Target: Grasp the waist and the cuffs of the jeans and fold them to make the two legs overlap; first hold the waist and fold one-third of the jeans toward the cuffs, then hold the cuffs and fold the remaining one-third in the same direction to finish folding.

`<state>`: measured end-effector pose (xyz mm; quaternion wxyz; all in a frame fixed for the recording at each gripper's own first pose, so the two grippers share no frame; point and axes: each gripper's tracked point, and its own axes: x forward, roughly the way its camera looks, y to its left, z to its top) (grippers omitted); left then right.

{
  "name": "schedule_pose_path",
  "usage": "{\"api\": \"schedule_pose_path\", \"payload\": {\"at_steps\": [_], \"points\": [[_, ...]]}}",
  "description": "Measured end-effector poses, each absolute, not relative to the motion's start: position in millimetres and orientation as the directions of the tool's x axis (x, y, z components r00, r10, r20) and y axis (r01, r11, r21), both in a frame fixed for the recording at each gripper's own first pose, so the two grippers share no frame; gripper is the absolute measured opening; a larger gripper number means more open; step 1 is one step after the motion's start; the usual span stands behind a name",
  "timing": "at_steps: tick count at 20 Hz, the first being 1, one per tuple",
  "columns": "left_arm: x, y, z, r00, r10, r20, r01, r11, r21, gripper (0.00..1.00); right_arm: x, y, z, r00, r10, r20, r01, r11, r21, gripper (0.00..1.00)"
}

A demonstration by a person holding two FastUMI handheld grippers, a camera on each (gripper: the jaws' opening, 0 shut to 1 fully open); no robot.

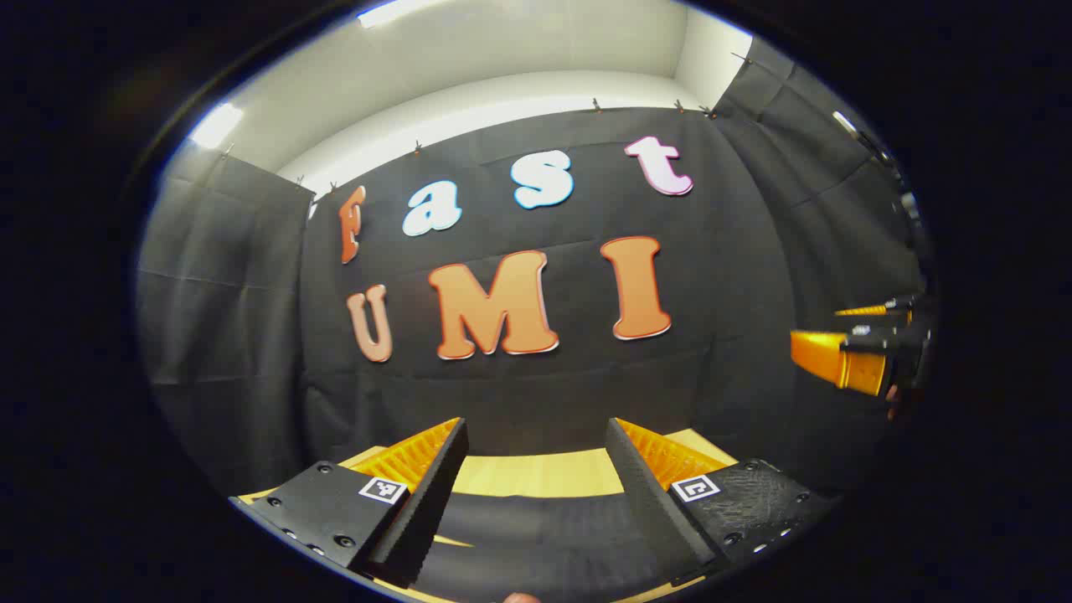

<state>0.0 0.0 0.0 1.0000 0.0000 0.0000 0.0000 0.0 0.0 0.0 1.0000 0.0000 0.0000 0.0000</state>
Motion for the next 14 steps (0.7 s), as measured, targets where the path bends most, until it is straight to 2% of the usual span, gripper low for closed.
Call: {"api": "schedule_pose_path", "payload": {"at_steps": [3,5,8,12,13,14], "points": [[-31.2,57.8,-11.3,0.995,0.091,-0.027,-0.091,0.996,-0.015,1.0,-8.0,59.3,25.5,0.993,0.114,0.044,-0.113,0.994,-0.01,1.0],[-43.6,98.8,-13.3,0.989,0.146,-0.024,-0.147,0.989,-0.018,1.0,-18.9,91.2,25.2,0.985,0.17,0.035,-0.169,0.985,-0.025,1.0],[-50.6,156.7,-24.2,0.979,0.199,-0.031,-0.2,0.98,-0.015,1.0,-33.9,134.4,25.2,0.979,0.202,0.021,-0.201,0.979,-0.025,1.0],[-28.9,213.9,-44.6,0.995,0.098,-0.028,-0.098,0.995,-0.03,1.0,-36.1,172.9,12.9,0.995,0.094,-0.017,-0.094,0.995,0.016,0.93],[-21.2,227.6,-47.0,0.998,0.057,-0.026,-0.057,0.998,-0.03,1.0,-35.1,182.9,8.8,0.998,0.054,-0.041,-0.052,0.998,0.035,0.96],[-13.0,247.0,-47.5,0.999,0.039,-0.011,-0.039,0.999,-0.016,1.0,-35.1,192.3,7.3,0.998,0.014,-0.056,-0.011,0.999,0.048,0.91]]}}
